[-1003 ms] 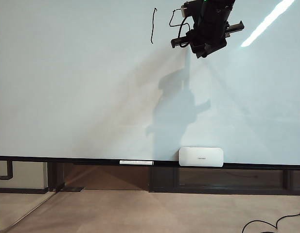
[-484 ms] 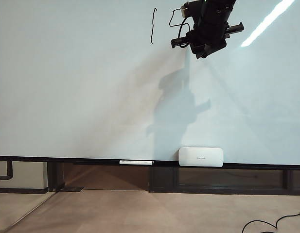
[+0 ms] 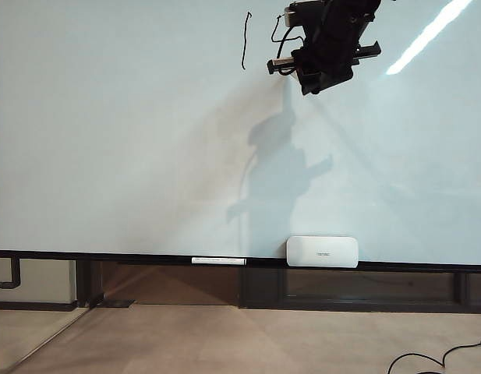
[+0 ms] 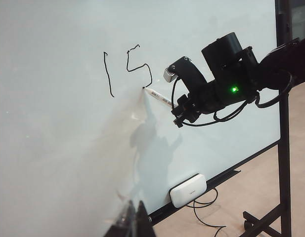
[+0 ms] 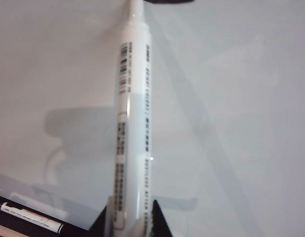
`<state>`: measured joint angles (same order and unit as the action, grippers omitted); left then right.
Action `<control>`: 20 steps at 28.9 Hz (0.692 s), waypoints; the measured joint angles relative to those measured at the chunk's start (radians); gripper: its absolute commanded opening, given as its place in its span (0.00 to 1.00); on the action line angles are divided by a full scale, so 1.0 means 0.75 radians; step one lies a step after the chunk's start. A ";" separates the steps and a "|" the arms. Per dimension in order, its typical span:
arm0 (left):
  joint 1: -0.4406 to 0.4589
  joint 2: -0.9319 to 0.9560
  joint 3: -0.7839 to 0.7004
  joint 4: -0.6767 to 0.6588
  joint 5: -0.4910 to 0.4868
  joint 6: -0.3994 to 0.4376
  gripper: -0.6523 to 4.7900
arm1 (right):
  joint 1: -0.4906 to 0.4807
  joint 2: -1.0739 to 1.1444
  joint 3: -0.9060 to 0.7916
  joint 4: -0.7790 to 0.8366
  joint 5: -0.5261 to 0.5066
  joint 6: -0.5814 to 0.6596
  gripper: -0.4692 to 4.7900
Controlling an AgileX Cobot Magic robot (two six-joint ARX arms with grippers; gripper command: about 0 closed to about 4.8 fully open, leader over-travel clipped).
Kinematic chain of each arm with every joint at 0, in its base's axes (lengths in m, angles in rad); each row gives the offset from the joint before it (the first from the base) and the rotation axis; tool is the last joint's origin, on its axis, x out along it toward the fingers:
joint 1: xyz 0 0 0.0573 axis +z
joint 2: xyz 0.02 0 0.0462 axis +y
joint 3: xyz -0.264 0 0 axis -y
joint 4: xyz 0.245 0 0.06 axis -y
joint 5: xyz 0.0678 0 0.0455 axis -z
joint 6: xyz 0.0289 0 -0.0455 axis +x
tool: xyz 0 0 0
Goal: Reach to the right to find the marker pen, pick it up, and write the number 15 on the whiteboard.
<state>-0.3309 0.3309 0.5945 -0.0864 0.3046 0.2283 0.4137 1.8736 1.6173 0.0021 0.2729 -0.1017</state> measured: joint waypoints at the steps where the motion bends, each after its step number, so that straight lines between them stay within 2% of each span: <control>1: -0.001 0.000 0.000 0.000 0.000 0.000 0.11 | 0.000 0.000 0.000 0.003 -0.009 0.000 0.09; 15: -0.001 -0.001 0.019 0.001 -0.003 0.007 0.11 | -0.014 0.004 0.000 0.012 -0.122 0.000 0.09; 17: -0.001 -0.002 0.040 -0.045 -0.047 0.009 0.11 | -0.013 0.001 0.001 0.008 -0.122 0.000 0.09; 20: 0.000 -0.035 0.151 -0.210 -0.162 0.050 0.11 | -0.004 -0.052 -0.002 -0.062 -0.121 0.000 0.09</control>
<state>-0.3309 0.3046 0.7078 -0.2436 0.1829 0.2661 0.4110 1.8347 1.6161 -0.0444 0.1822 -0.1017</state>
